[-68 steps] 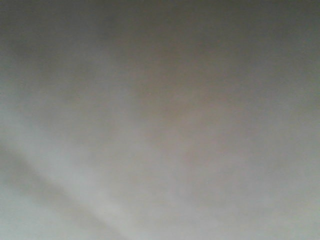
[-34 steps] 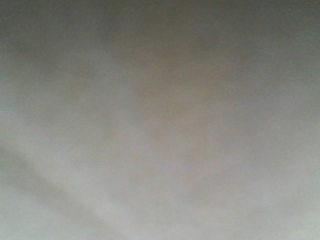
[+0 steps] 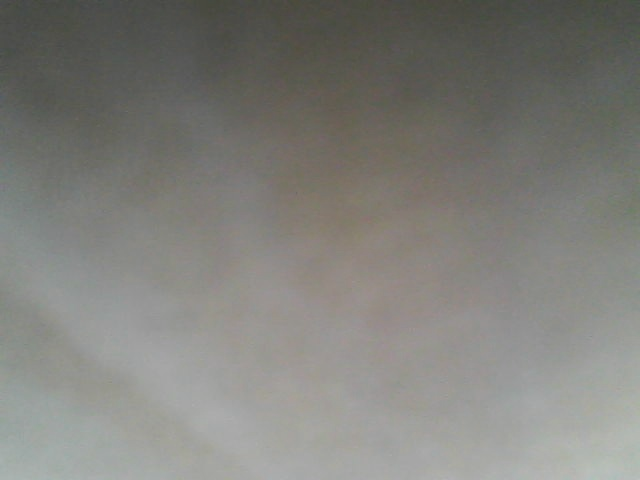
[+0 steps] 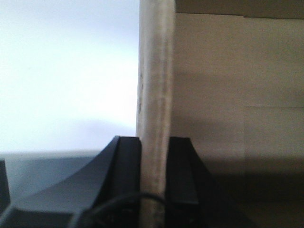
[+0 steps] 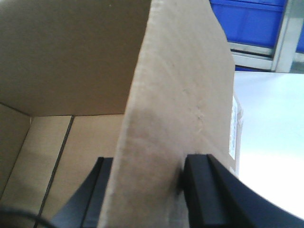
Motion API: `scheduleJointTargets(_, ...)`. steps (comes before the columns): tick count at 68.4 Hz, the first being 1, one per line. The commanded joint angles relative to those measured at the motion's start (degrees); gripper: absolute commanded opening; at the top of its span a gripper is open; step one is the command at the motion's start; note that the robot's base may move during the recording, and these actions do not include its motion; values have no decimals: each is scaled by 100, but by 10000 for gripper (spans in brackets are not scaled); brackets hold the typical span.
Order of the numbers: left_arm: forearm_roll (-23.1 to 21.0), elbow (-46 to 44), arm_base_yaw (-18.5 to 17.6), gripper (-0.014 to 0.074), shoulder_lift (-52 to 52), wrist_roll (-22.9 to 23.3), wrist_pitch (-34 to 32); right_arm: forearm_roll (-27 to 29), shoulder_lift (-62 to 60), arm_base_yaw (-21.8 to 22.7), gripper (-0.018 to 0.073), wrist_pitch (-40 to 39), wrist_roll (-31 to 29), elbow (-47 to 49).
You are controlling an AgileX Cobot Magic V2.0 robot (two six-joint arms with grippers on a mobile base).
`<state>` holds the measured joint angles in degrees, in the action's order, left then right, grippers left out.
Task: Grab box from left shelf to table start
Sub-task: 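Hold the box with both grippers while the base drives to the table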
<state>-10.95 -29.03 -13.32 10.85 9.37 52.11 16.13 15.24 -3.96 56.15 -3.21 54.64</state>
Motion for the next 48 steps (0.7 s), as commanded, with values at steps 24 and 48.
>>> scheduleJointTargets(24,264,-56,-21,-99,88,18,384,123,10,5,58,-585,21,157)
scheduleJointTargets(48,264,-56,-21,-99,88,18,384,123,10,5,58,-585,21,157)
